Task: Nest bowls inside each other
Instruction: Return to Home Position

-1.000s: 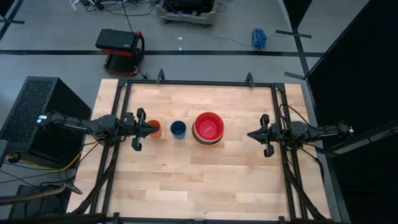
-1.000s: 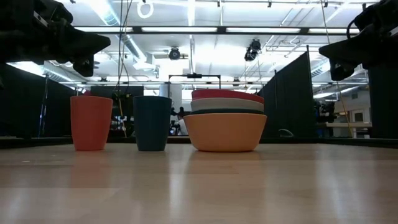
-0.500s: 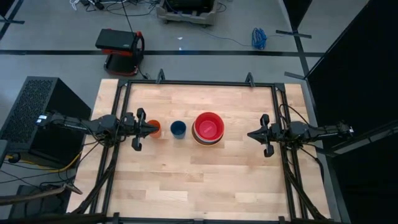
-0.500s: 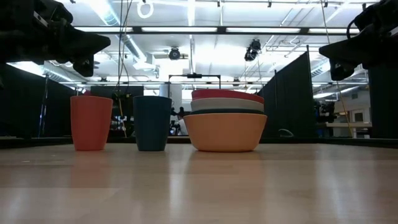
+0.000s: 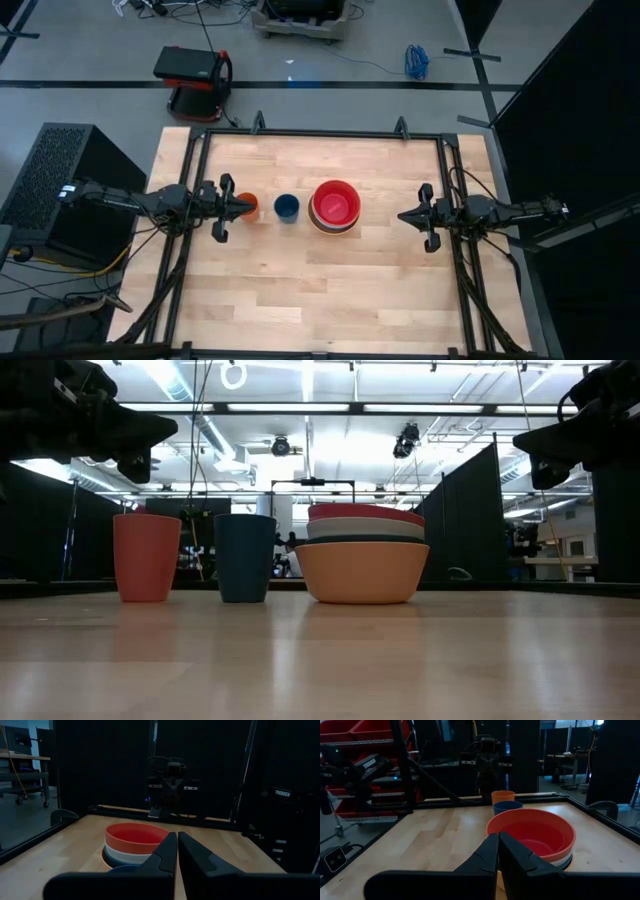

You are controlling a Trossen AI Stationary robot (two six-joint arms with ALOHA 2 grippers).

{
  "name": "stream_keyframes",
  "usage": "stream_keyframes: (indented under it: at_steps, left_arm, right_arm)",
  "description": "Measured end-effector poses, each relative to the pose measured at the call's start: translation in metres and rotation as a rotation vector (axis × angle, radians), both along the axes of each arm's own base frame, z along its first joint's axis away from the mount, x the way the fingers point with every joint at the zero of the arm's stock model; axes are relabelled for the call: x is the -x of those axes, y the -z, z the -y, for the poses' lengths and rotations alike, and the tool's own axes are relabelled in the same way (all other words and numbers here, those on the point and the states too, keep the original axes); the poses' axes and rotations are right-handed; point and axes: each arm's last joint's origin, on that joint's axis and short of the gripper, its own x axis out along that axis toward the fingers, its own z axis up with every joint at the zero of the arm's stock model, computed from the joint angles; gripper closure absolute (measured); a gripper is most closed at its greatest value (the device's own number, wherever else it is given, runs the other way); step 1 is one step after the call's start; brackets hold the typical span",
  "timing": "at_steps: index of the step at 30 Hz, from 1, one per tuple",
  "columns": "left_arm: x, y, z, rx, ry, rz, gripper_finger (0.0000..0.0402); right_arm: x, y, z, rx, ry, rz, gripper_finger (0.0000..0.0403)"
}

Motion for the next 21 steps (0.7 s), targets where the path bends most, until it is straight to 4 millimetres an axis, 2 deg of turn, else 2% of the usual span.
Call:
stream_keyframes:
  at_steps: [21]
  left_arm:
    - [0.0000, 0.0000, 0.0000, 0.000, 0.000, 0.000, 0.0396]
  right_arm:
    - [0.0000, 0.0000, 0.0000, 0.000, 0.000, 0.000, 0.0403]
